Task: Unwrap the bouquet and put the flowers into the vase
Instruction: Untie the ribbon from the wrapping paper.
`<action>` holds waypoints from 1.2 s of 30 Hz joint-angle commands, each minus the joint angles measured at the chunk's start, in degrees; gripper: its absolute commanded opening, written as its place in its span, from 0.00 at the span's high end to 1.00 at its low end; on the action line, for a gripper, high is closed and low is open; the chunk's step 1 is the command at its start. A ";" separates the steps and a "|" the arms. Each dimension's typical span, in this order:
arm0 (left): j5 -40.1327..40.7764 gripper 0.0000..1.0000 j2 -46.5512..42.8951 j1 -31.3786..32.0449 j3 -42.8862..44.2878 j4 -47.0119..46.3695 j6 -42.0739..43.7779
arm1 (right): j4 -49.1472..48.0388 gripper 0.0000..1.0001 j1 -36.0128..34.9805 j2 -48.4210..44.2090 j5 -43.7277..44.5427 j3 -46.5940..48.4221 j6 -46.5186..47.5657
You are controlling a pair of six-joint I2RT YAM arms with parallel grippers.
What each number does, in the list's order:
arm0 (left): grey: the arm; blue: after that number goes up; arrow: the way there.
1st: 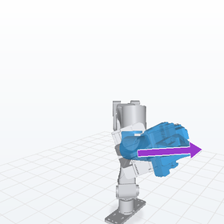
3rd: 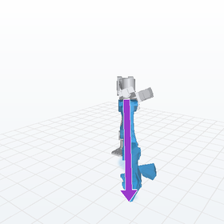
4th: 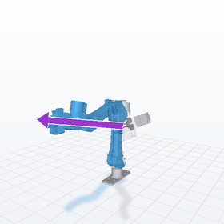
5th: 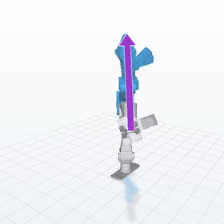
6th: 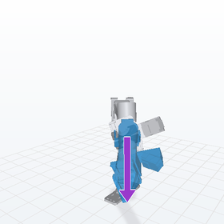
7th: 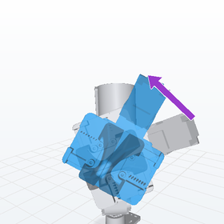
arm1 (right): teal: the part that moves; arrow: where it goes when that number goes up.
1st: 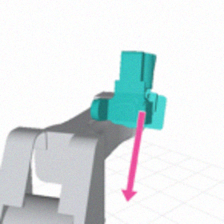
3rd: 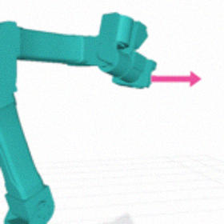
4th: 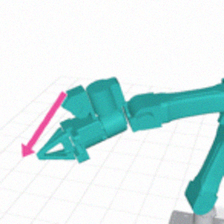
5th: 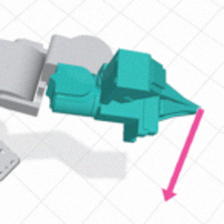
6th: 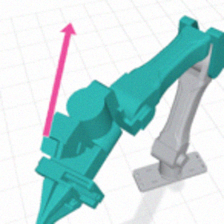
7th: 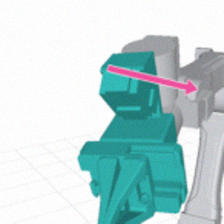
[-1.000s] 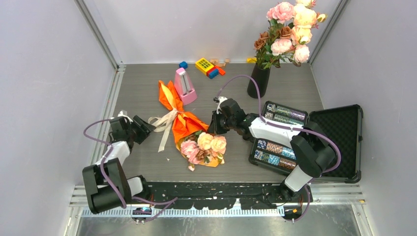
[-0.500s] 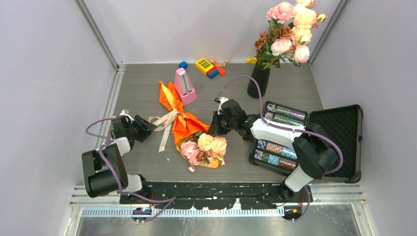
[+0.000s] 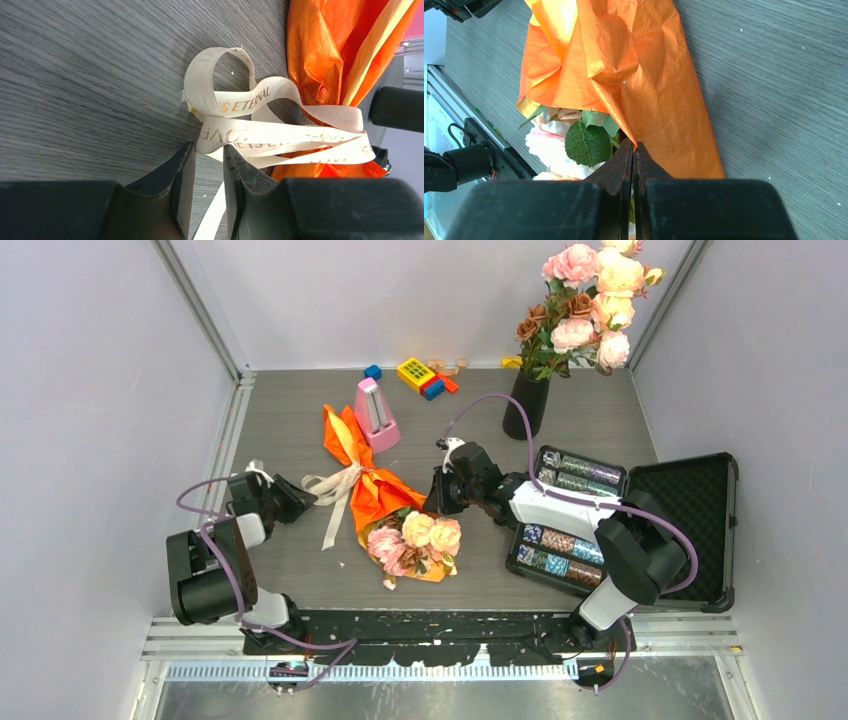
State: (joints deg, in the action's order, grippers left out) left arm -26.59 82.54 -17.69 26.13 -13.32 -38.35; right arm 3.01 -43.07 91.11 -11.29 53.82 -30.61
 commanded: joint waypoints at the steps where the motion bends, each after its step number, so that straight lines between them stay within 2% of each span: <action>1: 0.22 0.72 0.99 0.20 2.34 -2.50 0.69 | -1.54 0.94 -0.44 -2.62 -0.72 0.06 -0.86; 2: 0.29 0.73 1.30 0.18 2.61 -2.50 0.65 | -1.52 0.94 -0.44 -2.61 -0.74 0.06 -0.86; 6: 0.07 0.90 2.72 0.20 3.20 -2.98 0.14 | -1.51 0.94 -0.44 -2.84 -0.71 -0.15 -0.79; 11: 0.48 1.00 2.08 0.29 3.61 -2.30 0.67 | -1.38 0.94 -0.44 -3.46 -0.46 -0.63 -0.71; 17: 0.71 1.00 -2.61 0.81 3.45 0.50 0.47 | -1.16 0.94 -0.43 -5.10 -1.02 -1.51 -0.46; 25: 1.23 1.00 -12.46 4.74 4.44 6.53 -0.85 | 0.14 0.94 -0.42 -6.67 -0.60 -1.59 -0.20; 32: 4.76 1.00 -17.10 15.63 9.88 12.20 -0.68 | 0.50 0.89 -0.40 -8.80 0.69 -2.23 -0.19; 36: 7.30 1.00 -16.68 22.24 14.75 13.15 -0.59 | -0.06 0.79 -0.38 -10.42 3.13 -3.27 -0.02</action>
State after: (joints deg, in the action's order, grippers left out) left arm -22.26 66.63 -0.23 35.44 -1.54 -38.81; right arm 4.38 -43.07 84.25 -10.81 51.29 -30.57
